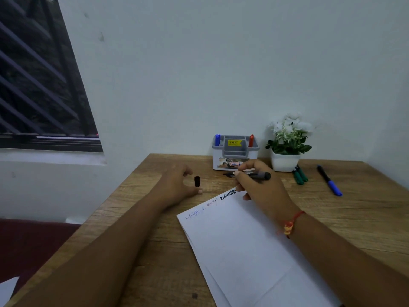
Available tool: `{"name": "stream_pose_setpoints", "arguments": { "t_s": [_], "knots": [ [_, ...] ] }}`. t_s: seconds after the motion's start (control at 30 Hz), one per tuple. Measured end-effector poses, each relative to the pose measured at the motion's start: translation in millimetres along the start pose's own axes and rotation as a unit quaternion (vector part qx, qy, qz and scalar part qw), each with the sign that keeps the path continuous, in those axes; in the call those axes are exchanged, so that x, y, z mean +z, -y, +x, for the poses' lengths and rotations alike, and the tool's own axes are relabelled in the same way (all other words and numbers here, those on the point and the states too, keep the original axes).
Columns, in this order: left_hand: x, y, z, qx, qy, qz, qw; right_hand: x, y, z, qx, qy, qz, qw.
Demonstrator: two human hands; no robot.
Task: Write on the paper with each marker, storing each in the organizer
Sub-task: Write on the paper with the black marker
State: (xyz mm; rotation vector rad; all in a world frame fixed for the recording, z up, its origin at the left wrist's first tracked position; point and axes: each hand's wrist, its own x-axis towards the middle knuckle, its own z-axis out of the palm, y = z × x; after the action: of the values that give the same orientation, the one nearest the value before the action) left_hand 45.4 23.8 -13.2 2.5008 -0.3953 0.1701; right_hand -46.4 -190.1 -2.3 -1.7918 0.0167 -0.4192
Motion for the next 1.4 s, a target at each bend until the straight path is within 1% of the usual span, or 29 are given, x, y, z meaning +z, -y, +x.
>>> {"name": "stream_pose_setpoints", "arguments": {
  "t_s": [0.2,0.3,0.4,0.47,0.57,0.67,1.07,1.27,1.4],
  "knots": [
    [5.6,-3.3,2.4,0.0,-0.042,-0.047,0.998,-0.8,-1.4,-1.1,-0.042,0.011,0.005,0.999],
    [3.3,-11.0,1.1,0.008,-0.066,-0.116,0.991,0.1,-0.2,-1.0,-0.032,0.018,0.039,0.999],
    [0.9,-18.0,-4.1,0.047,-0.075,-0.186,0.979,0.2,2.2,-2.0,-0.034,0.013,0.074,0.997],
    [1.0,-21.3,-7.7,0.084,-0.065,-0.224,0.969,-0.7,2.9,-3.1,-0.042,0.009,0.087,0.995],
    [1.9,-27.0,-10.6,0.112,-0.049,-0.251,0.96,-2.4,5.4,-3.7,-0.052,-0.004,0.1,0.994],
    [1.6,-31.3,-12.1,0.124,-0.05,-0.251,0.959,-2.7,7.6,-3.6,-0.055,-0.008,0.106,0.993],
    [0.0,-30.9,-14.5,0.129,-0.062,-0.22,0.965,-2.7,6.4,-3.9,-0.05,-0.003,0.113,0.992],
    [-1.5,-34.8,-14.7,0.144,-0.06,-0.198,0.968,-1.5,3.7,-3.3,-0.042,0.008,0.099,0.994],
    [-3.0,-38.0,-16.5,0.147,-0.041,-0.195,0.969,-2.9,3.7,-1.8,-0.031,0.014,0.109,0.994]
  ]
}}
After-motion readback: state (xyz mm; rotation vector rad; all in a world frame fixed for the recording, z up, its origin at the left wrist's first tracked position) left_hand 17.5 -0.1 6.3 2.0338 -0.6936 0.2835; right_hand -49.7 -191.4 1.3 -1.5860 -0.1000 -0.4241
